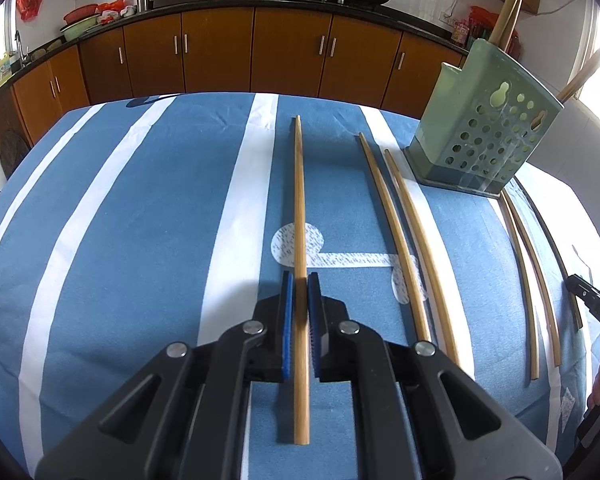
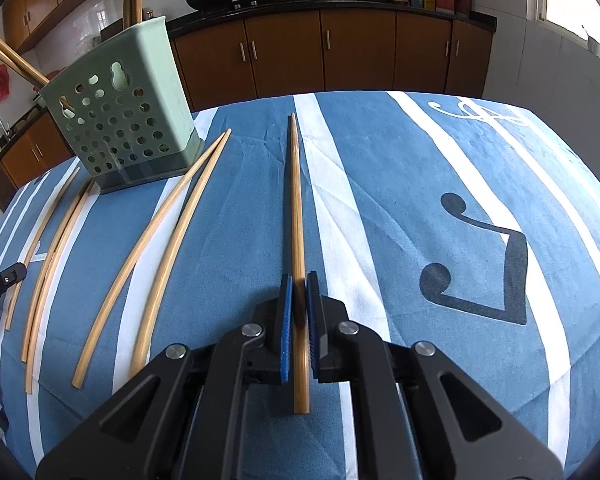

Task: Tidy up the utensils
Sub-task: 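Hold the grasped chopsticks closed in both grippers at the table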

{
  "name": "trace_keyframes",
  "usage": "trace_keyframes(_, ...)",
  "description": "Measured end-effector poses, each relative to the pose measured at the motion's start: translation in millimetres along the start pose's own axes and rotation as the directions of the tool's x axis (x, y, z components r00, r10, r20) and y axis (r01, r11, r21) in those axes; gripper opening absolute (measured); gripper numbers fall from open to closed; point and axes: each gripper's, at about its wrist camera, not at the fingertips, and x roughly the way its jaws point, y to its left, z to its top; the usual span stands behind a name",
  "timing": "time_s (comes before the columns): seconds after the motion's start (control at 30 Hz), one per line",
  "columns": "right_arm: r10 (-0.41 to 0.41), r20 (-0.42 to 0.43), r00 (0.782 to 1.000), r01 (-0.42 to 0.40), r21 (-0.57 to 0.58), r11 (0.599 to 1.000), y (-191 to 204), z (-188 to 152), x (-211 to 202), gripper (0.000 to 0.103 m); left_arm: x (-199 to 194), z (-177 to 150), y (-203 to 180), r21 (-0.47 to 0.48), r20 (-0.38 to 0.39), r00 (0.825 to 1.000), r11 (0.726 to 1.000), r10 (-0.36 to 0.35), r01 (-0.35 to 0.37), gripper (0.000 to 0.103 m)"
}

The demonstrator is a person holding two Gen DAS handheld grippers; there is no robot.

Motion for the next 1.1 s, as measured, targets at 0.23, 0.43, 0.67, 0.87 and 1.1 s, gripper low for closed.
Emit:
trace_keyframes(0.23, -0.004, 0.0, 1.0, 0.004, -0.003, 1.0, 2, -1, 0, 0.008, 0, 0, 0, -0.007, 0.0, 1.0, 1.0, -0.005, 0.005, 0.01)
trace_keyframes(0.43, -0.002, 0.0, 1.0, 0.002, -0.002, 1.0, 1, -1, 0, 0.009, 0, 0, 0, -0.011, 0.0, 1.0, 1.0, -0.009, 0.009, 0.01)
trace_keyframes(0.67, -0.007, -0.001, 1.0, 0.007, -0.011, 1.0, 3, -4, -3, 0.009, -4, -5, -9, 0.034, -0.01, 0.999, 0.999, 0.034, -0.034, 0.01)
trace_keyframes(0.87, 0.002, -0.003, 1.0, -0.002, -0.015, 1.0, -1, -9, -7, 0.008, -14, -18, -8, 0.027, -0.015, 1.0, 0.999, 0.027, -0.026, 0.01)
trace_keyframes(1.1, 0.01, 0.025, 1.0, -0.01, 0.002, 1.0, -8, -11, -20, 0.008, -24, -28, -12, 0.042, -0.028, 0.998, 0.998, 0.048, -0.047, 0.008)
